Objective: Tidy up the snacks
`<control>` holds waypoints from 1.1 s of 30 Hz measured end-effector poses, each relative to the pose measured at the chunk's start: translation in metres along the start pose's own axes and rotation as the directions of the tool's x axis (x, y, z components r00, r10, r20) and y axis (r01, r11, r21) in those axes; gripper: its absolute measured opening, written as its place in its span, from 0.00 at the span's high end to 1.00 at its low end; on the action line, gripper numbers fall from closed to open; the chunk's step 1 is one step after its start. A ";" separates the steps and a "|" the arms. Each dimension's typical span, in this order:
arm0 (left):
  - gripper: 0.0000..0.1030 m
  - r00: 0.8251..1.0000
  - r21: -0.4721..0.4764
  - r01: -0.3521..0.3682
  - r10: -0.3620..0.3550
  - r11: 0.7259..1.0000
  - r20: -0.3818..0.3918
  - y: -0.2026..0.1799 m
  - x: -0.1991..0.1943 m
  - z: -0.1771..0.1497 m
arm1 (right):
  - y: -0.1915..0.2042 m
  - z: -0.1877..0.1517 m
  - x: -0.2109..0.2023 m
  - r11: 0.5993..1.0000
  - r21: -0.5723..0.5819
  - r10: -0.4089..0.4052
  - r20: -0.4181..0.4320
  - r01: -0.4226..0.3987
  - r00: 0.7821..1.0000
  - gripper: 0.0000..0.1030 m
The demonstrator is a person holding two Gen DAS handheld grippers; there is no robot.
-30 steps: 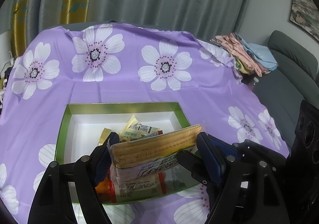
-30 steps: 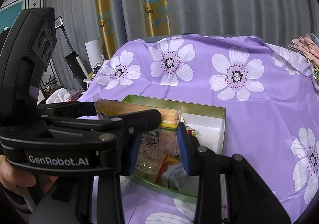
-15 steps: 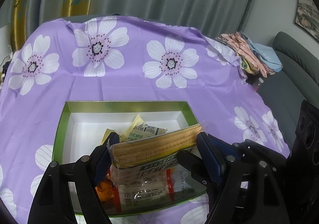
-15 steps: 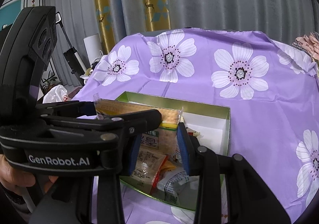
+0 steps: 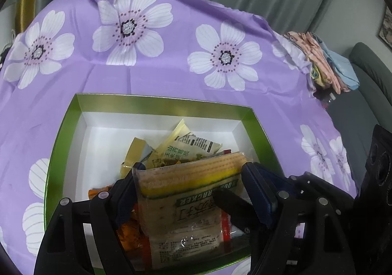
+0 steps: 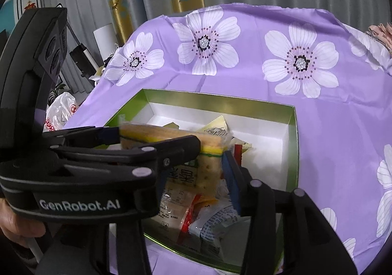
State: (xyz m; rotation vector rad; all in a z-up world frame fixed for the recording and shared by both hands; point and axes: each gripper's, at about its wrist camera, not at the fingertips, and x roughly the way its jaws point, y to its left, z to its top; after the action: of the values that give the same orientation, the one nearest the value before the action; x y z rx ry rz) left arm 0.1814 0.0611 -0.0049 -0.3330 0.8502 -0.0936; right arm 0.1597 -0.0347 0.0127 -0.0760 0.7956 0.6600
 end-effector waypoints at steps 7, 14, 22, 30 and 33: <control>0.20 0.999 -0.021 -0.034 0.034 0.999 0.039 0.001 -0.029 0.001 | 0.003 0.001 -0.024 0.998 -0.021 -0.063 0.023 0.064 0.998 0.34; 0.02 0.986 -0.014 -0.138 0.138 0.990 0.097 -0.008 -0.074 0.000 | 0.011 0.002 -0.060 0.991 -0.040 -0.127 0.046 0.129 0.991 0.10; 0.02 0.961 -0.003 -0.250 0.248 0.968 0.121 -0.020 -0.123 -0.014 | 0.027 0.007 -0.098 0.984 -0.042 -0.172 0.022 0.173 0.985 0.00; 0.02 0.927 0.023 -0.341 0.333 0.940 0.173 -0.030 -0.162 -0.013 | 0.033 0.016 -0.122 0.989 -0.005 -0.151 0.014 0.151 0.988 0.00; 0.01 0.922 0.019 -0.351 0.341 0.936 0.184 -0.032 -0.169 -0.012 | 0.036 0.019 -0.128 0.989 -0.007 -0.147 0.027 0.147 0.989 0.00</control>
State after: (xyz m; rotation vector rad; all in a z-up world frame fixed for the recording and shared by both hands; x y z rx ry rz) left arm 0.0623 0.0636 0.1200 -0.1349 0.7163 0.2412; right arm 0.0857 -0.0672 0.1204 -0.1325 0.7544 0.5237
